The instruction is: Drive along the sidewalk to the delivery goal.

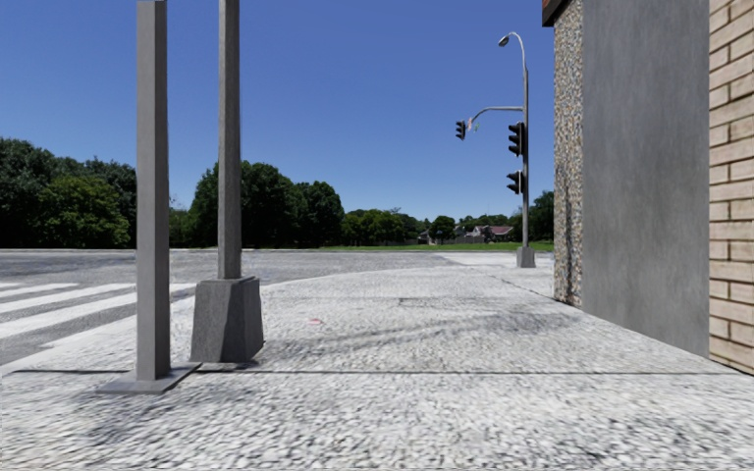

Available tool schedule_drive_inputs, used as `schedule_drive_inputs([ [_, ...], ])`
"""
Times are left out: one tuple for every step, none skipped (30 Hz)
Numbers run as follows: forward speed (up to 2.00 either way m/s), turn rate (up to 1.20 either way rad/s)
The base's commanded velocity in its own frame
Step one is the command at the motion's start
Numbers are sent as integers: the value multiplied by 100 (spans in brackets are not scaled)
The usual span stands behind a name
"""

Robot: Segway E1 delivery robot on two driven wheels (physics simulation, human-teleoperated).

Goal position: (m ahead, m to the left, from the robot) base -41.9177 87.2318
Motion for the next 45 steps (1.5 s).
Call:
schedule_drive_inputs([
  [200, 0],
  [200, 0],
  [200, 0],
  [200, 0],
  [200, 0],
  [200, 0],
  [200, 0],
  [200, 0],
  [200, 0],
  [200, 0],
  [200, 0],
  [200, 0],
  [200, 0],
  [200, 0],
  [200, 0],
  [200, 0],
  [200, 0],
  [200, 0],
  [200, 0],
  [200, 0],
  [200, 37],
  [200, 37],
  [200, 39],
  [200, 44],
  [200, 46],
  [200, 53],
  [200, 53],
  [200, 64],
  [200, 76],
  [200, 82],
  [198, 87],
  [198, 87],
  [191, 92],
  [174, 92],
  [165, 93],
  [160, 95],
  [160, 95],
  [158, 100],
  [156, 103],
  [156, 104],
  [156, 104],
  [156, 104],
  [156, 104],
  [156, 104],
  [156, 104],
])
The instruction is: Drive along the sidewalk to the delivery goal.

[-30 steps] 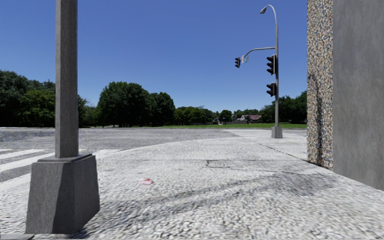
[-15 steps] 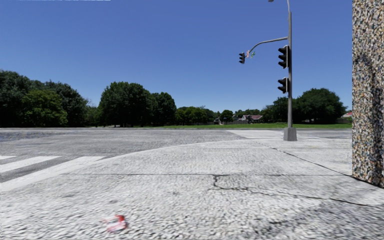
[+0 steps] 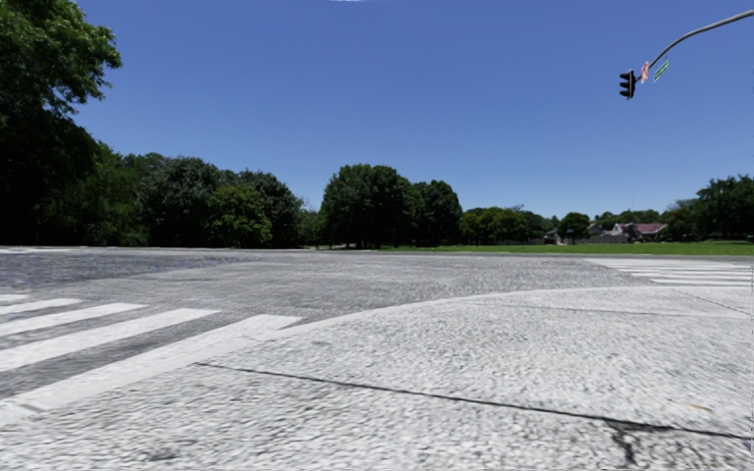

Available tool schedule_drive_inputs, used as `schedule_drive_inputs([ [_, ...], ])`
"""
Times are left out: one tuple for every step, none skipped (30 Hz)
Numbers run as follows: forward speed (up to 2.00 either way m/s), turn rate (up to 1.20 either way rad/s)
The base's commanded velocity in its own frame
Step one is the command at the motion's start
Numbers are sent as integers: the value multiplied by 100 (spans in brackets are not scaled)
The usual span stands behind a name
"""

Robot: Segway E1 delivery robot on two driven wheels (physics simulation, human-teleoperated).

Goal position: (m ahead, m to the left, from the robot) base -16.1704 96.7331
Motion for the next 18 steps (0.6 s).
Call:
schedule_drive_inputs([
  [156, 104],
  [156, 104],
  [156, 104],
  [156, 104],
  [156, 104],
  [156, 104],
  [156, 104],
  [156, 104],
  [156, 103],
  [156, 103],
  [156, 101],
  [156, 98],
  [156, 95],
  [156, 93],
  [156, 93],
  [156, 92],
  [156, 92],
  [156, 91],
])
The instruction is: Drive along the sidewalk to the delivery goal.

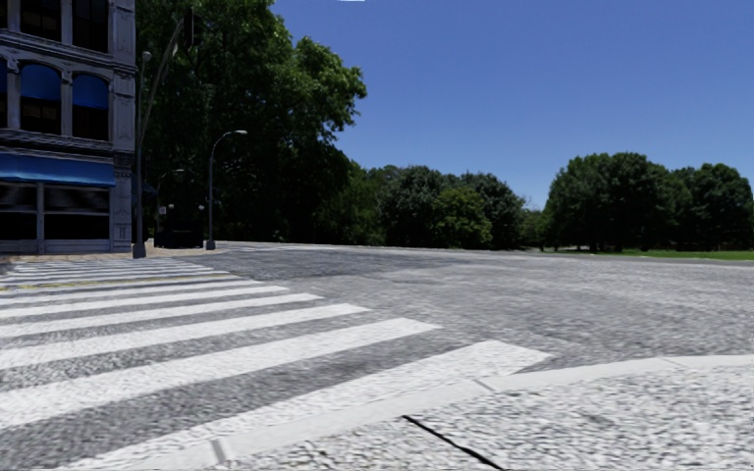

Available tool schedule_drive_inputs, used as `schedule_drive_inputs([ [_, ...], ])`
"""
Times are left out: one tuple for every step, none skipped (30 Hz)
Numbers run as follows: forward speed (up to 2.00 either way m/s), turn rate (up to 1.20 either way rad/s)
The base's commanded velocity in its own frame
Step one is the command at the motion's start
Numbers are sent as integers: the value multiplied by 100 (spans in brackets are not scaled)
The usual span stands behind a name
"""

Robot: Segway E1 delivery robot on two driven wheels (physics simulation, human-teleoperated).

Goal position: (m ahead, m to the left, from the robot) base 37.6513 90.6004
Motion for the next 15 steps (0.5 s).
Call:
schedule_drive_inputs([
  [156, 91],
  [156, 91],
  [156, 90],
  [156, 89],
  [156, 88],
  [156, 88],
  [156, 86],
  [156, 84],
  [156, 83],
  [156, 82],
  [156, 82],
  [156, 76],
  [156, 70],
  [156, 68],
  [156, 67],
])
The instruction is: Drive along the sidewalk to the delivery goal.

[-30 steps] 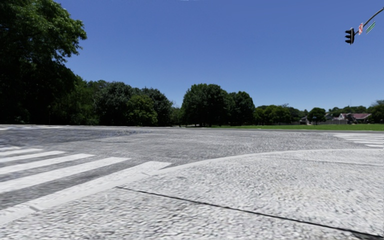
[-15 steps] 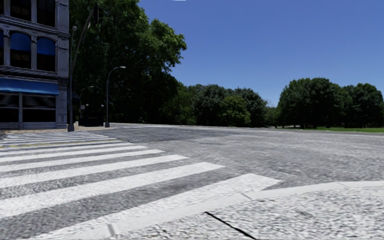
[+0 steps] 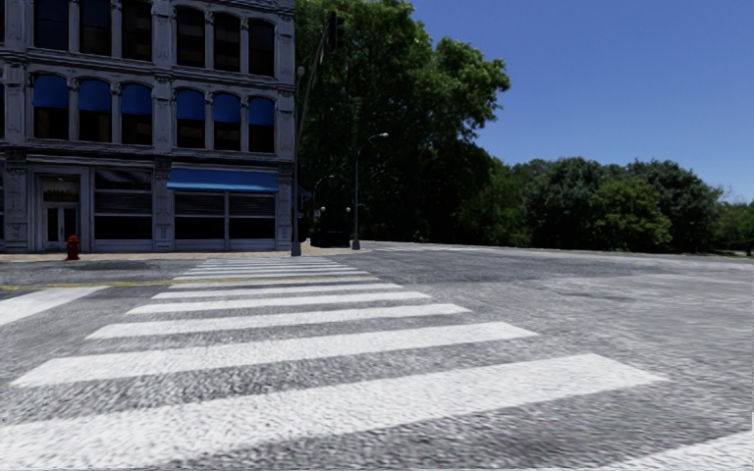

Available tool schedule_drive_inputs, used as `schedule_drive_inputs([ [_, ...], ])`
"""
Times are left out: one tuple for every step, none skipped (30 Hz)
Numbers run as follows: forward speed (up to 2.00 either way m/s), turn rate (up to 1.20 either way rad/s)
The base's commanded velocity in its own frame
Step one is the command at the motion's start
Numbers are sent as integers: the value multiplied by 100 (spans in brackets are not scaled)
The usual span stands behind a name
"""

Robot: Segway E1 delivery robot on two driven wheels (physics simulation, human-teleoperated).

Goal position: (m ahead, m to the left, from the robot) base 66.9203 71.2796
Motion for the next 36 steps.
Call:
schedule_drive_inputs([
  [156, 67],
  [156, 64],
  [156, 55],
  [156, 50],
  [156, 0],
  [156, 0],
  [156, 0],
  [156, 0],
  [155, 0],
  [155, 0],
  [154, 0],
  [151, 0],
  [150, 0],
  [150, 0],
  [149, 0],
  [148, 0],
  [147, 0],
  [146, 0],
  [146, 0],
  [145, 0],
  [145, 0],
  [145, 0],
  [144, 0],
  [144, 0],
  [142, 0],
  [141, 3],
  [140, 14],
  [139, 23],
  [139, 23],
  [138, 27],
  [137, 32],
  [136, 36],
  [136, 36],
  [135, 37],
  [135, 38],
  [135, 38],
])
